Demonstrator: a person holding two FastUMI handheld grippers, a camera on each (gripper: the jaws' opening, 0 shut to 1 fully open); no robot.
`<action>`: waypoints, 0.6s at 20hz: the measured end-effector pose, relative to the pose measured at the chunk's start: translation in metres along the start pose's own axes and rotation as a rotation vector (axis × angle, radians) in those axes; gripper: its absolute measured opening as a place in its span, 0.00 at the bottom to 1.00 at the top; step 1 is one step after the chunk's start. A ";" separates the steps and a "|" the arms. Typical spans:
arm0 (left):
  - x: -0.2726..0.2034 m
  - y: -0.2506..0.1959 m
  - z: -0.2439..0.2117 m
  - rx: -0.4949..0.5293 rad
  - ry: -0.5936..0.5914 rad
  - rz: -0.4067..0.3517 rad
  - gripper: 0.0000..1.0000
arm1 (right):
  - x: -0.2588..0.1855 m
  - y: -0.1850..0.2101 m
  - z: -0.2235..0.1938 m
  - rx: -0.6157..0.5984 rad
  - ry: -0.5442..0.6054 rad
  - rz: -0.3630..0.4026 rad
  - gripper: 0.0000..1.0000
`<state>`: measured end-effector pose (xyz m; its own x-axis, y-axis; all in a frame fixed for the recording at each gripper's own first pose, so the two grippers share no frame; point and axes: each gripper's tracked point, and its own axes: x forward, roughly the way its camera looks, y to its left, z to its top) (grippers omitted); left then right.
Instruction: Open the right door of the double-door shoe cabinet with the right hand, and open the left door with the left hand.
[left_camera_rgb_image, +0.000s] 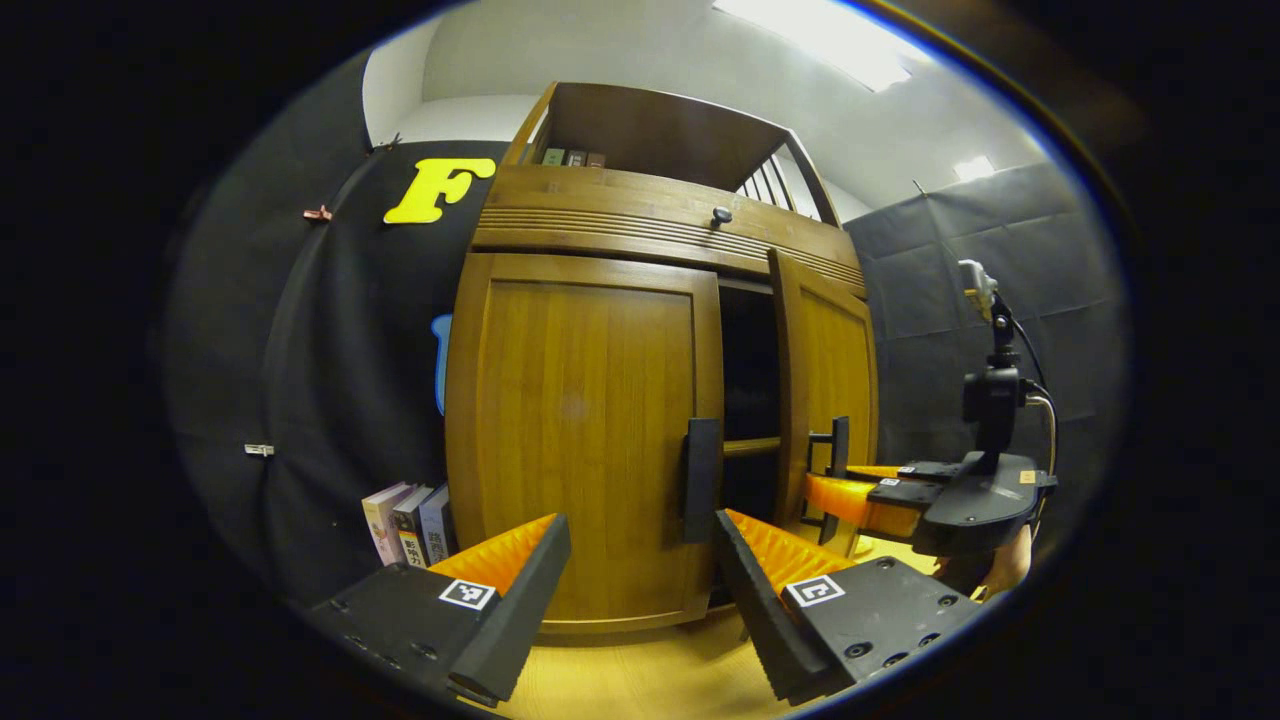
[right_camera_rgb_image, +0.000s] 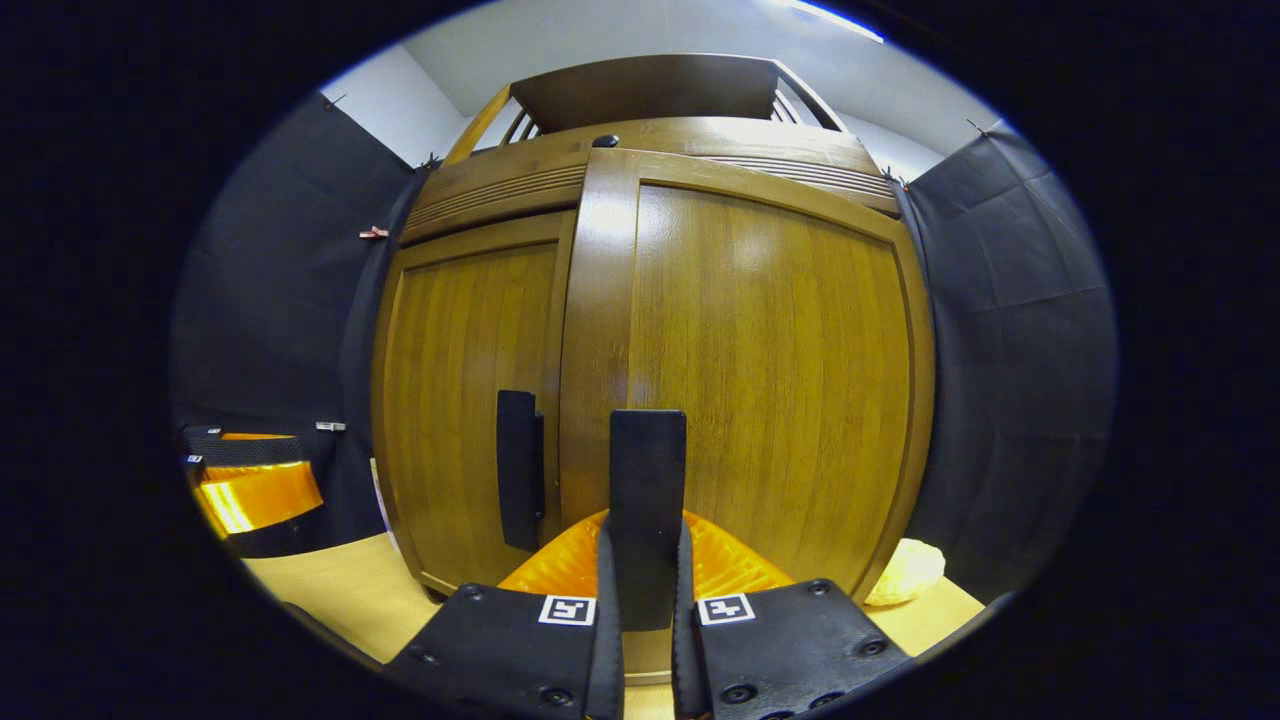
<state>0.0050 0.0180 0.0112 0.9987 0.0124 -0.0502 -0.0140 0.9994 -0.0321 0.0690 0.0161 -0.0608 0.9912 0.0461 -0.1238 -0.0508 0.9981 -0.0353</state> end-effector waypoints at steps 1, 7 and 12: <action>-0.002 0.000 0.000 -0.001 -0.002 0.015 0.89 | -0.004 -0.001 0.001 0.001 0.003 0.008 0.18; -0.003 -0.001 0.000 -0.011 0.009 0.035 0.89 | -0.032 -0.011 0.005 -0.014 0.005 0.053 0.23; -0.006 -0.007 0.002 -0.017 0.010 0.039 0.90 | -0.060 -0.027 0.008 -0.004 0.013 0.087 0.27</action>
<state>-0.0005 0.0112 0.0138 0.9968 0.0505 -0.0618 -0.0535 0.9975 -0.0473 0.0116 -0.0134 -0.0440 0.9813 0.1324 -0.1398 -0.1375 0.9901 -0.0277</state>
